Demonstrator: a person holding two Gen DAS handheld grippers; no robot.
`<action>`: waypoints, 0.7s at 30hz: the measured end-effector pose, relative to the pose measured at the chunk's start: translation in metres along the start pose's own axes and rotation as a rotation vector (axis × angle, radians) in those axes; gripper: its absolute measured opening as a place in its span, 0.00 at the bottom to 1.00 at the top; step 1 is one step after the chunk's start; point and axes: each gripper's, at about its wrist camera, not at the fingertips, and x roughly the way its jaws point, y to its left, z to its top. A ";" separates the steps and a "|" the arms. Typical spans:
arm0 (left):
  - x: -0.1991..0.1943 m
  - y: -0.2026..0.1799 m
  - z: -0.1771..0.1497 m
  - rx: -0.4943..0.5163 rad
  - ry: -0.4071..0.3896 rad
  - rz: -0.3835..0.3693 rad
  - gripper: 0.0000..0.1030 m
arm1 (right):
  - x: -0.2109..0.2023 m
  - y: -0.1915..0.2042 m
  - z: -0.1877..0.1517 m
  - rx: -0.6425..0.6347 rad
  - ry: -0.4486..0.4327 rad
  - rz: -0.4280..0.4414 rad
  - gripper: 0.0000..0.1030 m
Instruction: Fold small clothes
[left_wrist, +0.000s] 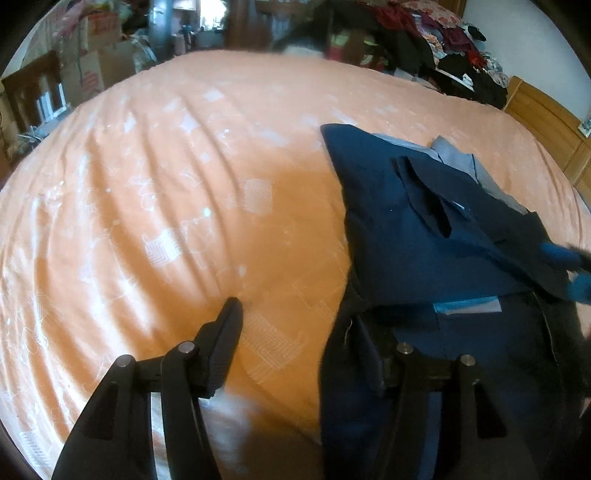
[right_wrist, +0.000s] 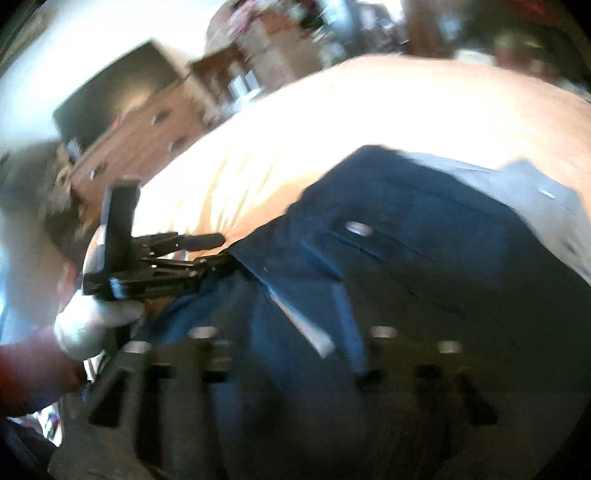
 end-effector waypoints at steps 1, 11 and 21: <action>0.002 0.001 0.001 -0.006 0.000 -0.008 0.63 | 0.020 0.002 0.009 -0.026 0.040 0.021 0.24; 0.009 0.016 0.004 -0.077 0.017 -0.066 0.61 | 0.119 0.030 0.031 -0.194 0.178 0.088 0.27; -0.008 0.028 0.000 -0.075 0.087 -0.111 0.54 | 0.131 0.008 0.030 -0.060 0.171 0.251 0.25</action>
